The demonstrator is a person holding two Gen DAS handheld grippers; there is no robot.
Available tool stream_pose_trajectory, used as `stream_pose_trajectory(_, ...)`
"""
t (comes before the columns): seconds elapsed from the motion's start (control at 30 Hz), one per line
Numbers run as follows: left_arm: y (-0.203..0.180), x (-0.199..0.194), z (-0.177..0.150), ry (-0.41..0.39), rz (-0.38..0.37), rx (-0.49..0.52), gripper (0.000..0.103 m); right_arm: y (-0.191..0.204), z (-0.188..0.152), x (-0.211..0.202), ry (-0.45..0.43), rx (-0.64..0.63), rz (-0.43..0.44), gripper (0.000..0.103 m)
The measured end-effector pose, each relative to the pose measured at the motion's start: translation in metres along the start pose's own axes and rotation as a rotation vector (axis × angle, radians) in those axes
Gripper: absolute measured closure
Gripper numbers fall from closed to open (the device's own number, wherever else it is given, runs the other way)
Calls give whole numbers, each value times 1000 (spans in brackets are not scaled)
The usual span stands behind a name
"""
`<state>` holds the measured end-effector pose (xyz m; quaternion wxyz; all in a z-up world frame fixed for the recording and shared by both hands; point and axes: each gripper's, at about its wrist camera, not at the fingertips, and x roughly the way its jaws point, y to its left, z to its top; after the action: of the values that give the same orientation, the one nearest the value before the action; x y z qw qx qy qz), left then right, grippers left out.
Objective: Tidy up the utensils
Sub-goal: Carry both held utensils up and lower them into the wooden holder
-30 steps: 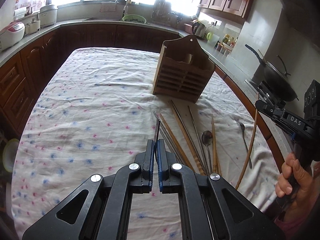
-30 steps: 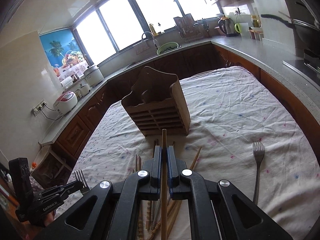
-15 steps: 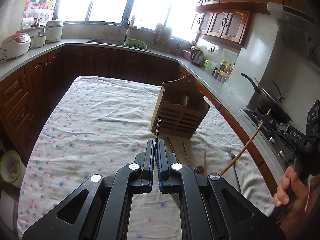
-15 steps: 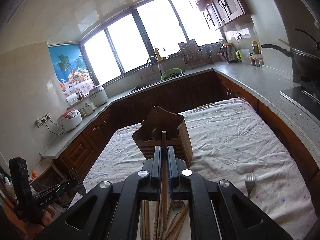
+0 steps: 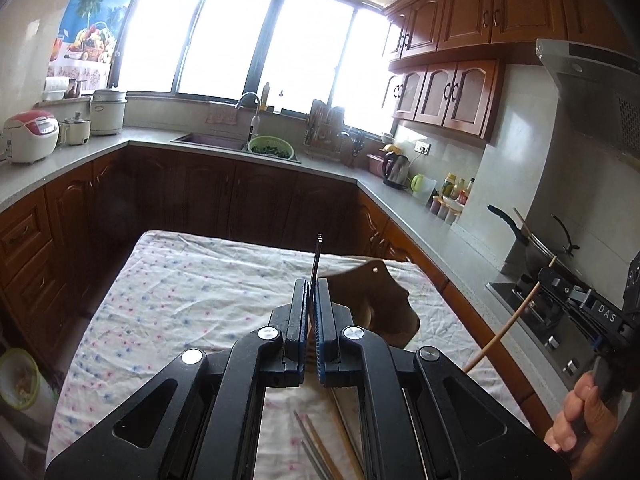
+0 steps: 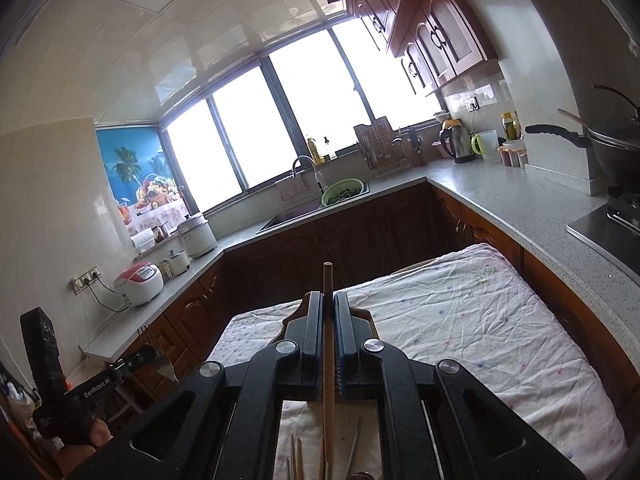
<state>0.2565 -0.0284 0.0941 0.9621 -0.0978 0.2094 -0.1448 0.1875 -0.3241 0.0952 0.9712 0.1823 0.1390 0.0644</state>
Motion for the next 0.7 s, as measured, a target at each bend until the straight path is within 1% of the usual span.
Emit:
stream_pose_trajectory(0.13, -6, 26, 24, -64, 36, 7, 101, 2, 28, 8, -75, 7, 1, 98)
stream_pose_trajectory(0.27, -7, 63, 38, -92, 78, -2, 101, 4, 50, 27, -127, -6, -14, 98)
stream_pose_trajectory(0.37, -8, 95, 40, -82, 105, -5, 101, -1, 59, 51, -139, -4, -26, 98)
stream_pose_trajectory(0.5, -8, 135, 29, -52, 130, -13, 101, -12, 53, 88, -115, 9, -41, 98)
stream_pose_trajectory(0.6, -7, 157, 17, -28, 135, -26, 101, -24, 37, 112, -94, 23, -46, 98)
stream_pose_trajectory(0.7, -11, 172, 3, -9, 150, -8, 101, -32, 17, 128, -77, 35, -46, 98)
